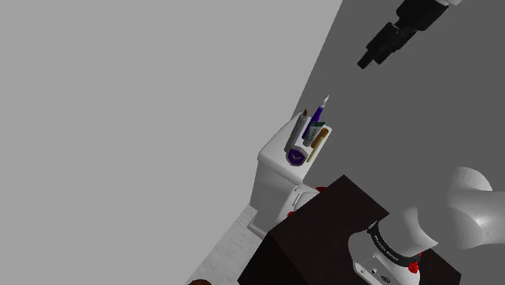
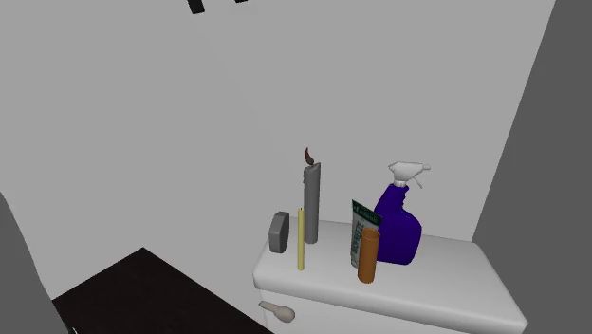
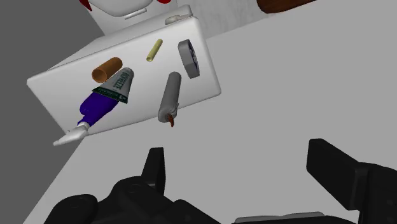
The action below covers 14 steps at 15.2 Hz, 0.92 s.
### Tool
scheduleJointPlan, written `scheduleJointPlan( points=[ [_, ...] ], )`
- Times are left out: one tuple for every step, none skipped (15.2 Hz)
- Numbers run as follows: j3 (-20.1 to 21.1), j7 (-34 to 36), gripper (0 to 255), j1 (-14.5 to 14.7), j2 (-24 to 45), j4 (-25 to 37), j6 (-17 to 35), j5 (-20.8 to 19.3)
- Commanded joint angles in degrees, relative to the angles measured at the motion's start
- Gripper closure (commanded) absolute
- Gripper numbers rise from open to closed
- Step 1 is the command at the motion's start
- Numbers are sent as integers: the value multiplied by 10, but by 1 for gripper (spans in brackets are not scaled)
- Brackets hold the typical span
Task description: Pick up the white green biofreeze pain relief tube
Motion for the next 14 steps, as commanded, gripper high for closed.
scheduleJointPlan(
  points=[
    [0,0,0,0,0,0,0,0],
    [-12,-20,0,3,1,-14,13,-5],
    [-24,-41,0,6,4,-28,27,-10],
    [-36,-61,0,9,7,-40,40,-15],
    [-48,-82,0,11,11,-52,54,-20],
    [-60,-102,0,14,17,-63,68,-26],
    [-72,-123,0,16,23,-73,82,-31],
    [-85,-143,0,19,30,-82,96,-36],
    [-97,-164,0,21,39,-90,110,-41],
    [-110,-185,0,23,48,-97,125,-46],
    [-122,-206,0,26,59,-103,139,-51],
    [-135,-226,0,28,71,-109,154,-55],
    [-148,-247,0,31,83,-113,169,-60],
    [-161,-268,0,34,97,-116,184,-63]
  ],
)
